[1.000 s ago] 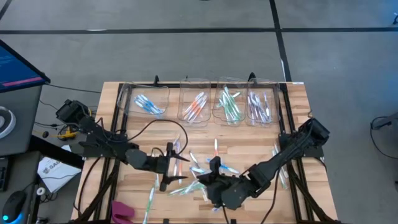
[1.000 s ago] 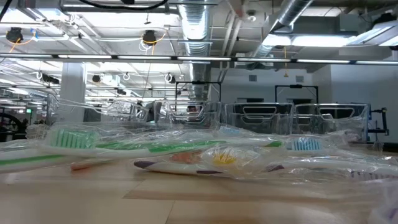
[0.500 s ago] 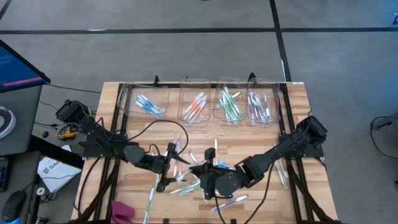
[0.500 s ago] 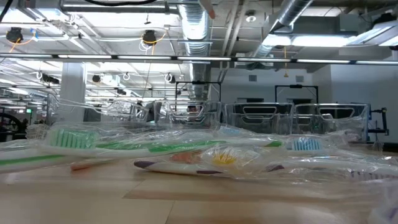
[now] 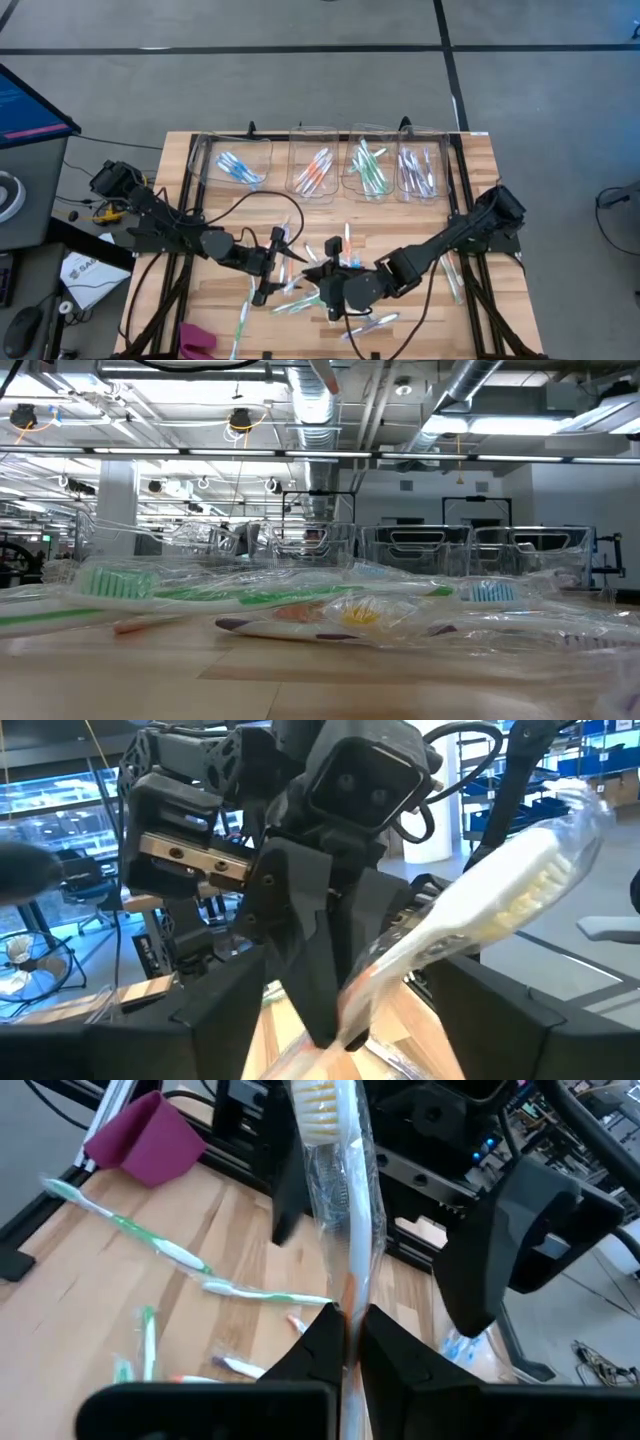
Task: Pick & Place Toothbrushes
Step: Put the orange toothbrush into the middle left transparent bin
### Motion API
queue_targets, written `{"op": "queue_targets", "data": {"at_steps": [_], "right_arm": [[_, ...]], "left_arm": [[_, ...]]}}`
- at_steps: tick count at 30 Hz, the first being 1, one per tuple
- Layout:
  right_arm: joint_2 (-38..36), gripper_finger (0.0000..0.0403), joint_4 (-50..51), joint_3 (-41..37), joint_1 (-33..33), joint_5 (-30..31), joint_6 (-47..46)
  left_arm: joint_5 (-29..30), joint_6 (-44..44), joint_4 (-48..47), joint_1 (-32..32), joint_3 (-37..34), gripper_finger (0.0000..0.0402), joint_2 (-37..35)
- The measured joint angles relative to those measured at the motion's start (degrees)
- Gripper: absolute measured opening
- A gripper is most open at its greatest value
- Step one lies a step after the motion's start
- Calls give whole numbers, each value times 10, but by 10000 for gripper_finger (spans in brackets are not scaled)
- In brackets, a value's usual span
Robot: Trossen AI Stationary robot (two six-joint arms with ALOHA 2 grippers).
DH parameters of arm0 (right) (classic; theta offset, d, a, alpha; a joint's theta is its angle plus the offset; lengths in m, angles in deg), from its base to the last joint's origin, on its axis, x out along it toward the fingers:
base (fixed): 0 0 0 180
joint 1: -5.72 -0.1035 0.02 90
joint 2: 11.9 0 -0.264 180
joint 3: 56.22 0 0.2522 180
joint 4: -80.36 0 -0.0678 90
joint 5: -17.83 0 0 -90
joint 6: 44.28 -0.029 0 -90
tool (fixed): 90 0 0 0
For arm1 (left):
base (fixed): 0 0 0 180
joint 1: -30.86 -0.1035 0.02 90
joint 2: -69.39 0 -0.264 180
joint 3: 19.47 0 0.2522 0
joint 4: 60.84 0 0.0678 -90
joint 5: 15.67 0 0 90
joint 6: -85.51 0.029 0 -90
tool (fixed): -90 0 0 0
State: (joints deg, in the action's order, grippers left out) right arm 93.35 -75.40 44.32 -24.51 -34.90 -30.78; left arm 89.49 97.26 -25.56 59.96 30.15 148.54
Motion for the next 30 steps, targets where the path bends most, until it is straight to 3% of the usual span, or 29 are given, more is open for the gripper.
{"op": "queue_targets", "data": {"at_steps": [6, 16, 21, 30], "right_arm": [[0, 8, 2, 0, 2, 0, 0], [0, 27, 13, 0, 4, 0, -26], [0, 62, 36, 0, 3, 10, -23], [-32, 118, 114, -1, -38, 194, -56]], "left_arm": [[1, 0, 0, 0, 0, 190, 0], [7, 8, 0, 0, 0, 21, 0], [14, -10, -4, 2, 0, 11, 1], [27, -17, -15, 5, 0, 8, 1]]}}
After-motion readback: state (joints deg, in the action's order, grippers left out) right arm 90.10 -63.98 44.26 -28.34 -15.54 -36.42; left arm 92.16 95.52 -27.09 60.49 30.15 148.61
